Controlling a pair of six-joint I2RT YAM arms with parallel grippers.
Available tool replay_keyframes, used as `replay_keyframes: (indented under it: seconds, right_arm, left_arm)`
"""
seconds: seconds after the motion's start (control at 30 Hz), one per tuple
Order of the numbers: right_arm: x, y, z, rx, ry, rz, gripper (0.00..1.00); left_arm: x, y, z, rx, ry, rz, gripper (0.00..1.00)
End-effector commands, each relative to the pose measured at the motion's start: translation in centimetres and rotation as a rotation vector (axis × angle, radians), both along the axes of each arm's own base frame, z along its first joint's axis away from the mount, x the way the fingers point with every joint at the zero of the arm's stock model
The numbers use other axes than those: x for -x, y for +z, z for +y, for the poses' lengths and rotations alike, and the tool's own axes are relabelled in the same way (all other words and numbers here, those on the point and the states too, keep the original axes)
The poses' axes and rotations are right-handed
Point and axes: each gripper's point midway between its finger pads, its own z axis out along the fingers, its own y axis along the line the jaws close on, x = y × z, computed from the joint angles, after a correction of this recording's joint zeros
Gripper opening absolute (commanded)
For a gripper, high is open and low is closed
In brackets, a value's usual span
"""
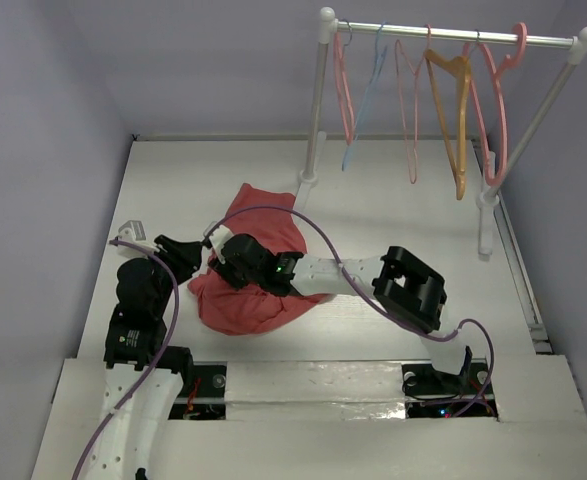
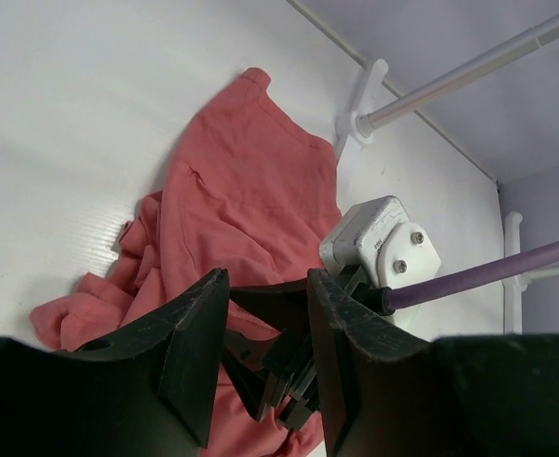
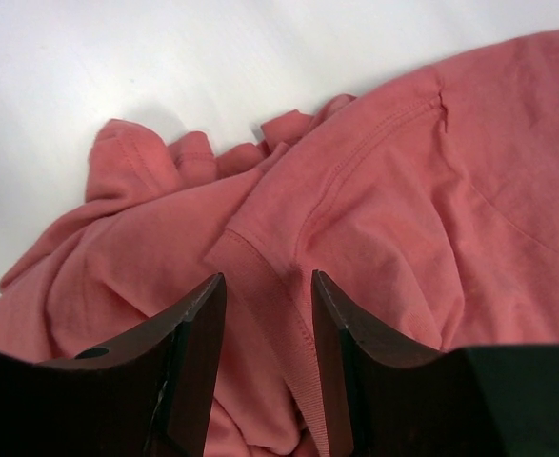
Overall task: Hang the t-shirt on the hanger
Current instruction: Pick up the T-shirt from the center of the board.
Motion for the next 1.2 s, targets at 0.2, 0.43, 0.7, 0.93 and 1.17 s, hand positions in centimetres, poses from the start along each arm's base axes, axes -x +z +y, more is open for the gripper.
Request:
replay_keyframes:
  seconds: [0.2,0.43,0.7,0.93,1.17]
  right_arm:
    - [-0.3,-2.4,-0.5,0.097,0.001,-0.022,0.46]
    - [-0.7,-2.3,-0.3,0.078,-0.022,-0.03,0.18]
    - [-2.3,3.6,-1.8,-0.067,-0.161,-0.09,0.01]
    - [-3.8,9.2,-5.8,-0.189,-0.302,-0.076,0.0]
    - [-4.1,12.3,-8.2,-0.297,-0.395,-0.013,0.0]
  left_arm:
    - [-0.5,1.9,-0.9,0.021,-0.041,-0.077,0.35]
    - [-0.6,1.7,-1.0,0.021,-0.046,-0.073,0.35]
    - [-0.9,1.0,-2.1,0.034,-0.102,-0.062,0.35]
    - [-1.1,0.3,-4.9,0.073,-0.247,-0.071,0.31]
    - [-0.1,-0.4,-8.6,0.087,-0.39,-0.073,0.27]
